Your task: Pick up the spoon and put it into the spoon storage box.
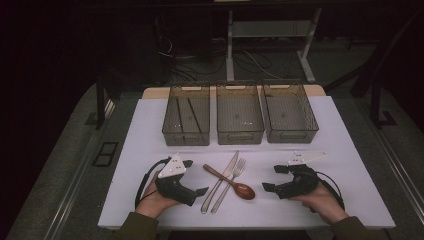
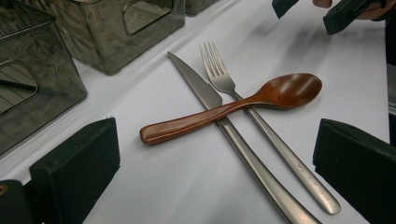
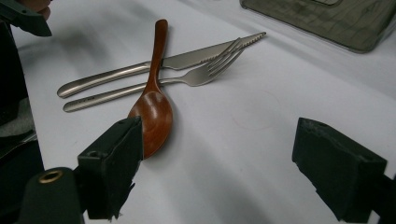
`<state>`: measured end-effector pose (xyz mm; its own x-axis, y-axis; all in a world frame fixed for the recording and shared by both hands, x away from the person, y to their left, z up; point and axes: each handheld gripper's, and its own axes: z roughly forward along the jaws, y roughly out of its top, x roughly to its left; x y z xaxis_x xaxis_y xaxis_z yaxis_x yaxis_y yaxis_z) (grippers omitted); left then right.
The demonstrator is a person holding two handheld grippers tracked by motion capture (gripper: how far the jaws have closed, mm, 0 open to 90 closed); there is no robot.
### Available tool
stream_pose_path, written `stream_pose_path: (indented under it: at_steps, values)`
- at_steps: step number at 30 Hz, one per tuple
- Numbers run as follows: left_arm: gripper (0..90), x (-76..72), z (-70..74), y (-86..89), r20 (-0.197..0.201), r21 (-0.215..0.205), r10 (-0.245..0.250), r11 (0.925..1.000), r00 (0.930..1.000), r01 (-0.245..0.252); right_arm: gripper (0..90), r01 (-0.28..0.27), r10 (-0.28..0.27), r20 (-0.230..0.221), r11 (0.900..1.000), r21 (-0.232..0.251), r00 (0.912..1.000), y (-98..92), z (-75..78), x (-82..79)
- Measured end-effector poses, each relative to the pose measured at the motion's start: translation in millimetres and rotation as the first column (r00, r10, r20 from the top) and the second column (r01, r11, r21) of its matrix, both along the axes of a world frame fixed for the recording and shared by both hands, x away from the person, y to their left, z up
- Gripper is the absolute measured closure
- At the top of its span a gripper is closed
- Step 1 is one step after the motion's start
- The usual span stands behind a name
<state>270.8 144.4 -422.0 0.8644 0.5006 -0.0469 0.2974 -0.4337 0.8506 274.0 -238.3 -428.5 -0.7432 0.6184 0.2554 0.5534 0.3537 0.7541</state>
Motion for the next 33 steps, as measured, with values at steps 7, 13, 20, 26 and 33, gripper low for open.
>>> stream_pose_path:
  at_steps: [7, 13, 20, 26, 33]
  values:
    - [0.1, 0.0, -2.0, 0.0, -0.004, 0.0, 0.004, 1.0, 1.0, -0.004, 16.8, -0.023, 0.023, -0.006, 1.0, -0.008, 0.9997, 9.6, -0.4, 2.4]
    - [0.1, 0.5, -2.4, 1.1, -0.006, -0.004, 0.007, 1.0, 1.0, -0.008, 16.8, -0.058, 0.058, -0.01, 0.998, -0.013, 0.9982, 25.8, -1.0, 6.4]
    - [0.1, 0.3, -2.7, 2.6, -0.006, -0.006, 0.01, 0.9999, 0.9999, -0.01, 17.2, -0.095, 0.094, -0.019, 0.995, -0.025, 0.9954, 44.3, -3.1, 7.1]
    - [0.1, 0.4, -3.0, 2.8, -0.006, -0.013, 0.012, 0.9998, 0.9999, -0.012, 17.8, -0.12, 0.119, -0.032, 0.992, -0.04, 0.9924, 56.0, -6.7, 8.2]
    - [0.1, 0.4, -3.0, 3.1, -0.008, -0.011, 0.013, 0.9998, 0.9999, -0.013, 24.2, -0.14, 0.138, -0.042, 0.989, -0.056, 0.9896, 58.1, -8.9, 7.6]
